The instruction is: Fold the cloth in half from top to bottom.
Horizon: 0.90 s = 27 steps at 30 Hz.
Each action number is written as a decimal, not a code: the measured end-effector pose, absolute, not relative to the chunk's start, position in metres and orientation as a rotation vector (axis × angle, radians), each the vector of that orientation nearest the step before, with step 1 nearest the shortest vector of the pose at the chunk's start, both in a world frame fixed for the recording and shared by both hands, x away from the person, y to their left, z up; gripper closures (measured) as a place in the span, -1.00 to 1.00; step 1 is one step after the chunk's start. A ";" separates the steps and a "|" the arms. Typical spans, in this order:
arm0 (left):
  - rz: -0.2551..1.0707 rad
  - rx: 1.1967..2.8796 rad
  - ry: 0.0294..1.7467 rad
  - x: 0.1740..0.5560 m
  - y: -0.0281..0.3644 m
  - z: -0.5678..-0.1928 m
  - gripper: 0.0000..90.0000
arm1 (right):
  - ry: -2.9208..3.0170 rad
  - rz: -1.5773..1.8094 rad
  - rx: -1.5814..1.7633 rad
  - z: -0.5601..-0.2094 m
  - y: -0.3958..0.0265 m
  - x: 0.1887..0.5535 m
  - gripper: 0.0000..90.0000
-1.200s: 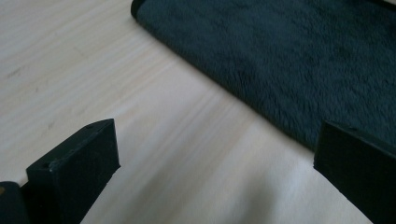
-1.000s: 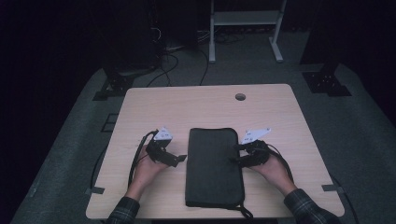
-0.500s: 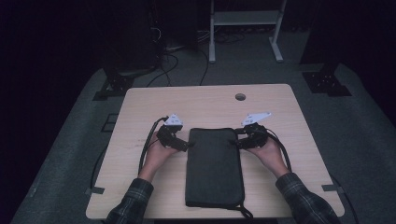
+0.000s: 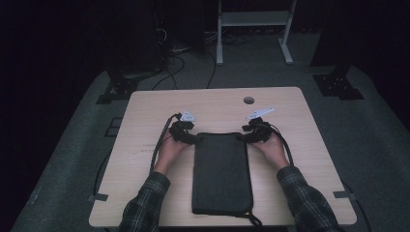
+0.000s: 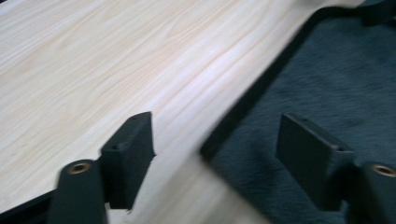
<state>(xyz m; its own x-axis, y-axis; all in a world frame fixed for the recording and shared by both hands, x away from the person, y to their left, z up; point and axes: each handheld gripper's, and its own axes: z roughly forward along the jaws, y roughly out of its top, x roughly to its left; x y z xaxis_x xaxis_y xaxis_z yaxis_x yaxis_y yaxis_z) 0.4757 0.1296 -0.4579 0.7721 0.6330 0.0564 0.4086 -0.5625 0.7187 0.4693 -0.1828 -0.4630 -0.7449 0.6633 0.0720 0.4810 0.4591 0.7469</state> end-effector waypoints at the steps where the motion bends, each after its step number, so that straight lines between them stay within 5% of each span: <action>1: 0.395 2.258 0.781 0.478 0.130 -0.461 -0.35 | 2.492 1.158 0.992 -0.467 -0.182 0.471 -0.13; 8: 0.361 2.278 0.803 0.482 0.133 -0.469 -0.35 | 2.509 1.140 0.972 -0.477 -0.182 0.472 -0.20; 11: 0.322 2.272 0.795 0.482 0.135 -0.470 -0.15 | 2.512 1.142 0.948 -0.479 -0.179 0.469 -0.19; 14: 0.286 2.277 0.757 0.482 0.135 -0.469 0.00 | 2.511 1.156 0.936 -0.480 -0.180 0.467 -0.07; 16: 0.243 2.292 0.720 0.480 0.133 -0.467 0.34 | 2.524 1.158 0.927 -0.479 -0.178 0.465 0.09; 20: 0.210 2.287 0.730 0.479 0.132 -0.467 0.64 | 2.547 1.148 0.924 -0.477 -0.177 0.464 0.27; 27: 0.151 2.280 0.749 0.477 0.134 -0.466 0.80 | 2.604 1.156 0.929 -0.475 -0.175 0.464 0.69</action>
